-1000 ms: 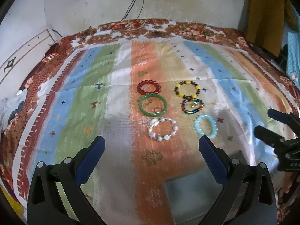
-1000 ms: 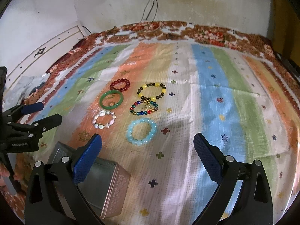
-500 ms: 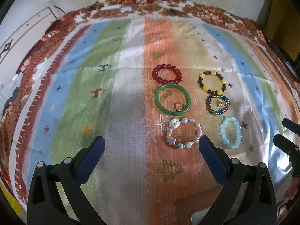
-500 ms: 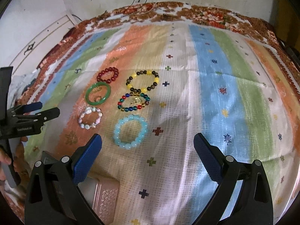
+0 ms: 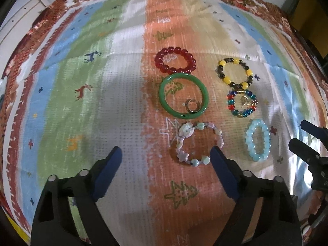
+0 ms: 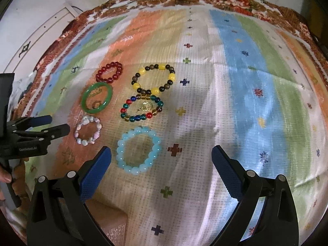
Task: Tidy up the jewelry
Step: 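Move left tool to white-pink bracelet while right tool approaches light blue bracelet, then close left tool on white-pink bracelet while right tool grasps light blue bracelet, then carry both bracelets over the tin box and open both tools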
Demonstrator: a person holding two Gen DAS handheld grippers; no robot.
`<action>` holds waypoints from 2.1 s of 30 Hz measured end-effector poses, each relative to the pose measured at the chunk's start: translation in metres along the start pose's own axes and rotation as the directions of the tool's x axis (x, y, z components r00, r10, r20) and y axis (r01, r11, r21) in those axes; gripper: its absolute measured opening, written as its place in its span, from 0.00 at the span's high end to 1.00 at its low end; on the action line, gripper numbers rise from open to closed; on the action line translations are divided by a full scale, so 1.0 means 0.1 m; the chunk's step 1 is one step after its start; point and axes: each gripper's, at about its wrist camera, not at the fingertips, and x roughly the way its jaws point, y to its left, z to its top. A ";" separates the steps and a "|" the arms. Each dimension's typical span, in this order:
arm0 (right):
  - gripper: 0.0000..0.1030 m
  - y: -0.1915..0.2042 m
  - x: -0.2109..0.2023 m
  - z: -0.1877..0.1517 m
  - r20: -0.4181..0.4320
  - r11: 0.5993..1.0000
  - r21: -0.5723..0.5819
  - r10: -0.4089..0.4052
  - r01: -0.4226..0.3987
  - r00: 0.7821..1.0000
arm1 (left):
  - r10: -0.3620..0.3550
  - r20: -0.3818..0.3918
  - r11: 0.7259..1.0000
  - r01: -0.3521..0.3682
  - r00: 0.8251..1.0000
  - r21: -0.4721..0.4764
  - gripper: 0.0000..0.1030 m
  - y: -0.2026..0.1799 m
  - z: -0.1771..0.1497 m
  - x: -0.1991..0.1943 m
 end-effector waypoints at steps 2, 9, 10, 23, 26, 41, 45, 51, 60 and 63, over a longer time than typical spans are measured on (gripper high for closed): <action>0.04 0.00 0.05 0.01 -0.009 1.000 0.003 0.004 -0.004 1.000 | -0.004 -0.016 1.000 0.004 1.000 0.006 0.26 -0.01 0.03 0.06; 0.16 0.00 0.22 0.04 -0.048 1.000 -0.007 -0.004 0.004 0.999 | -0.012 -0.060 0.999 0.014 0.998 0.042 0.38 -0.09 0.08 0.22; 0.18 0.00 0.24 0.04 -0.053 1.000 -0.006 -0.004 0.004 0.999 | -0.011 -0.068 0.999 0.014 0.998 0.043 0.39 -0.09 0.08 0.24; 0.48 0.03 0.52 0.07 -0.110 0.999 -0.039 -0.039 0.035 0.993 | 0.082 -0.074 0.989 -0.072 0.994 0.126 0.64 -0.25 0.09 0.38; 0.63 0.04 0.54 0.08 -0.114 0.998 -0.048 -0.051 0.046 0.992 | 0.087 -0.077 0.989 -0.078 0.993 0.123 0.79 -0.26 0.10 0.38; 0.88 0.06 0.40 0.02 -0.090 0.998 -0.055 -0.007 0.002 0.996 | 0.024 -0.070 0.998 -0.020 0.997 0.063 0.93 -0.10 0.05 0.23; 0.88 0.14 0.18 0.01 -0.027 0.997 -0.082 0.009 -0.012 1.000 | -0.006 -0.037 0.999 0.008 0.999 0.053 0.93 -0.10 0.03 0.11; 0.88 0.21 -0.05 -0.01 0.033 0.994 -0.101 0.041 -0.038 0.999 | -0.048 0.029 0.998 0.047 0.998 0.040 0.93 -0.12 -0.01 -0.12; 0.88 0.28 -0.30 -0.05 0.139 0.992 -0.108 0.077 -0.062 0.987 | -0.068 0.105 0.997 0.064 0.992 0.038 0.93 -0.18 -0.04 -0.33; 0.88 0.30 -0.37 -0.09 0.167 0.991 -0.108 0.094 -0.077 0.981 | -0.054 0.115 0.998 0.050 0.992 0.034 0.93 -0.19 -0.09 -0.38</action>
